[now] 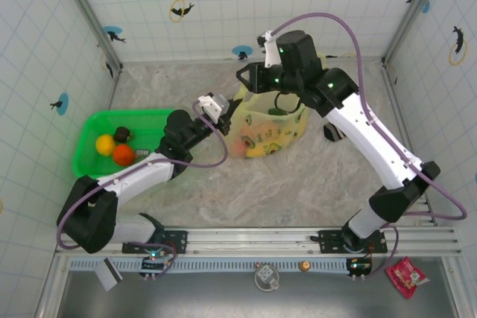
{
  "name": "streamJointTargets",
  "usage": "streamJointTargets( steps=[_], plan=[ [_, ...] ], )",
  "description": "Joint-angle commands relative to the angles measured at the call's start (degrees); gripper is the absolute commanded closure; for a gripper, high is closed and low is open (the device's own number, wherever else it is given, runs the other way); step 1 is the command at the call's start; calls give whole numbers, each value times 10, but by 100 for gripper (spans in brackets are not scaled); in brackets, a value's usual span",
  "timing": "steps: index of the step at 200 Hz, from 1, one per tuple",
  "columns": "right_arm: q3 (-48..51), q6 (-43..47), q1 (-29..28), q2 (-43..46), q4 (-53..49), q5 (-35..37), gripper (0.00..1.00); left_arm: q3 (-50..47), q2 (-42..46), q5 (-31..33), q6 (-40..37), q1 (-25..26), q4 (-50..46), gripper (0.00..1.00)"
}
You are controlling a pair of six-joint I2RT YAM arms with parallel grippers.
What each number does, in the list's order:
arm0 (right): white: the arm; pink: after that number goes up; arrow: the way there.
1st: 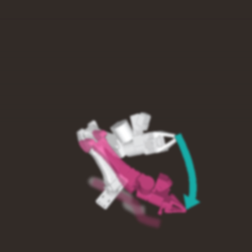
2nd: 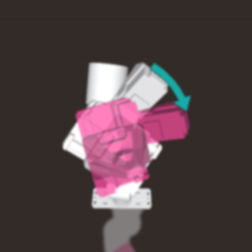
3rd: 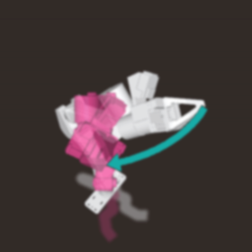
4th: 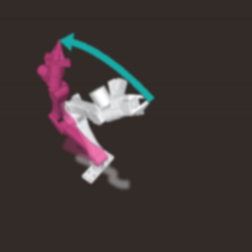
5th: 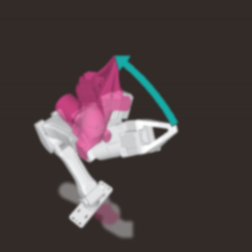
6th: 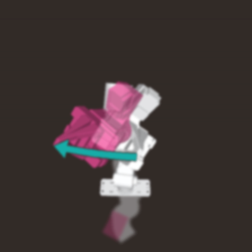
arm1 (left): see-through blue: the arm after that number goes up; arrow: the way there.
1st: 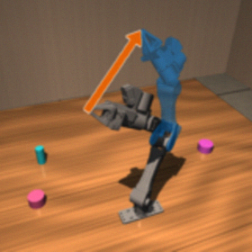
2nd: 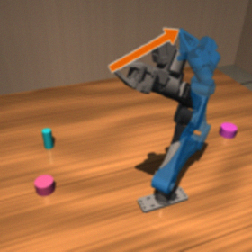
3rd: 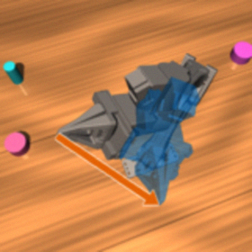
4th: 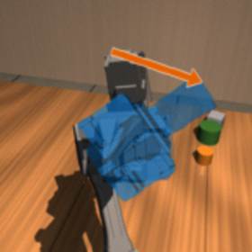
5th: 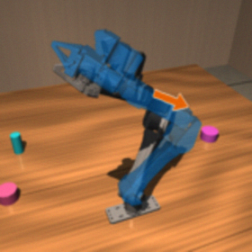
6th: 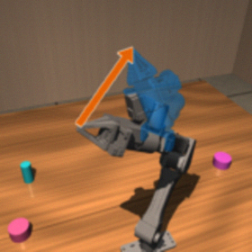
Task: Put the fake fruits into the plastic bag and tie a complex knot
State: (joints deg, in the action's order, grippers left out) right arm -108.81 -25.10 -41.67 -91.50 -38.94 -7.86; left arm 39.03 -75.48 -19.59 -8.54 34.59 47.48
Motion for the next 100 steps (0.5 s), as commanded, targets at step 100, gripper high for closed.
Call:
streamJointTargets(
  steps=[100],
  plan=[
    [6,-1,-8,16,-47,43,47,0,18,57,-10,3,3,100]
  ],
)
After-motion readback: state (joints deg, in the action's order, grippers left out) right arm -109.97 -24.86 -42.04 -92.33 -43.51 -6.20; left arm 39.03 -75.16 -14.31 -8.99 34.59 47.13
